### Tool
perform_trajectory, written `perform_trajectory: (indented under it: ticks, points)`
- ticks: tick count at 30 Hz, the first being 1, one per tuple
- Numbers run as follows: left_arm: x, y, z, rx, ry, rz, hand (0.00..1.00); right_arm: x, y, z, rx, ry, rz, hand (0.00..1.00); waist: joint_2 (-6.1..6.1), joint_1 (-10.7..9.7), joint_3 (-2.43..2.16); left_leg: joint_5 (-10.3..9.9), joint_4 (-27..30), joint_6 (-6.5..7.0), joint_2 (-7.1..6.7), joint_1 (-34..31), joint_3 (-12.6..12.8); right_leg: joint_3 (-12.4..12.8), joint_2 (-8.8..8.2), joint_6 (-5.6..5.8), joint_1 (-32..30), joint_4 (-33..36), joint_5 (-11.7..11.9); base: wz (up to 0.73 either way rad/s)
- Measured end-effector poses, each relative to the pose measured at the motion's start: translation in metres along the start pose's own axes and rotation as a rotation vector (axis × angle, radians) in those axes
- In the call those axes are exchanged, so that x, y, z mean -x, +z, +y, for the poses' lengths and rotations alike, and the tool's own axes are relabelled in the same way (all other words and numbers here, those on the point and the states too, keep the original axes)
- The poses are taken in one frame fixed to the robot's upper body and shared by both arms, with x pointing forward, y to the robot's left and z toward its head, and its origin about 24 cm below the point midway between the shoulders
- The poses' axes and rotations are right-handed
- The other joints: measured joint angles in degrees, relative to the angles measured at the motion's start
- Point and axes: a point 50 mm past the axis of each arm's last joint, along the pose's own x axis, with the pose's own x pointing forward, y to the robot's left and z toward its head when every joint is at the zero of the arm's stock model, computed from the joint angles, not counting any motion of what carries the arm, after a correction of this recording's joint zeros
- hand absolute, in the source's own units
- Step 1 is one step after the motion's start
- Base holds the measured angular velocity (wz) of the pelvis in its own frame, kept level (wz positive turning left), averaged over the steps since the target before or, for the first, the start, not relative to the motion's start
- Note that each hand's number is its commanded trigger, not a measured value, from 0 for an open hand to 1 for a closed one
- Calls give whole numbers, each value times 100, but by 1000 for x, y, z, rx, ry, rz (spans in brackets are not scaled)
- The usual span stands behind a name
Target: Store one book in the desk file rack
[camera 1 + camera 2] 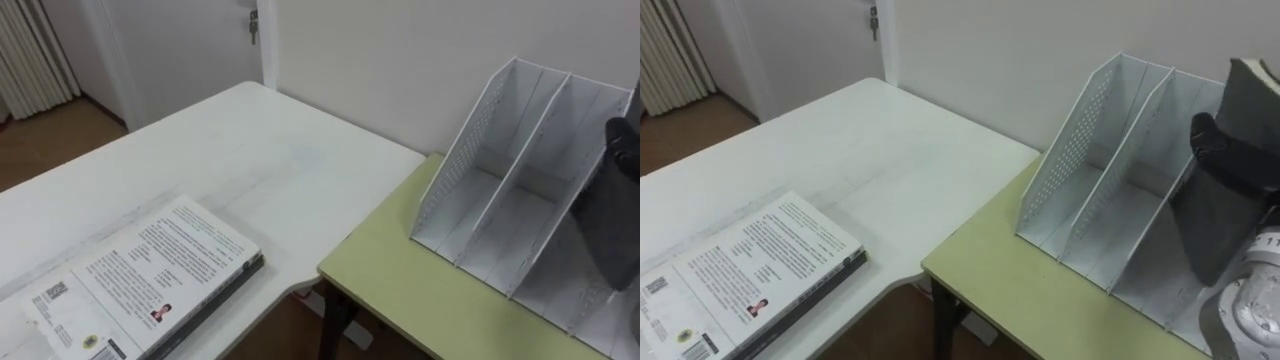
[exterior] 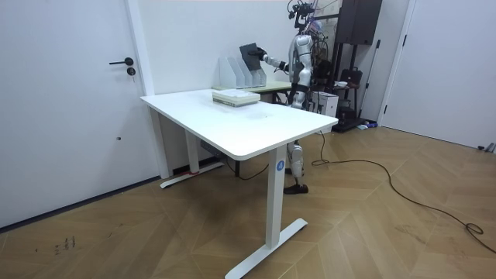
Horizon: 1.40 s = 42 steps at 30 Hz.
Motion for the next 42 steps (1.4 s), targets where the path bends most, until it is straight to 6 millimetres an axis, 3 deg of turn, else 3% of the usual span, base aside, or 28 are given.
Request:
perform_trajectory:
  ticks: [25, 31, 36, 38, 42]
  points:
    - [0, 2, 0, 1, -2, 3, 0, -1, -3, 2, 11, 36, 20, 0, -27, 9, 17, 0, 1, 0, 0, -3, -2, -14, 0, -2, 2, -6, 1, 0]
    - [0, -2, 1, 25, 3, 5, 0, 1, 11, 6, -52, 64, -18, 0, -22, -2, 15, 0, -10, 0, -1, 25, -1, -7, 4, -4, 36, -35, 2, 0]
    - [0, -1, 1, 26, 2, -4, 0, 7, 37, 18, -212, 215, -66, 0, -19, -7, 22, 0, -9, 0, 2, 3, 2, 4, 6, -4, 4, -34, 3, 0]
    - [1, -2, 2, 26, -8, -11, 0, 13, 50, 27, -345, 354, -73, 0, -24, 3, 22, -1, -8, -1, 6, 0, 9, 11, 8, -4, 7, -34, 3, 0]
    - [2, 0, 5, 18, -26, -20, 0, 26, 56, 46, -455, 607, -61, 0, -67, 3, 6, -1, -4, -1, 8, 13, 9, 1, 9, -10, 26, -35, 6, 0]
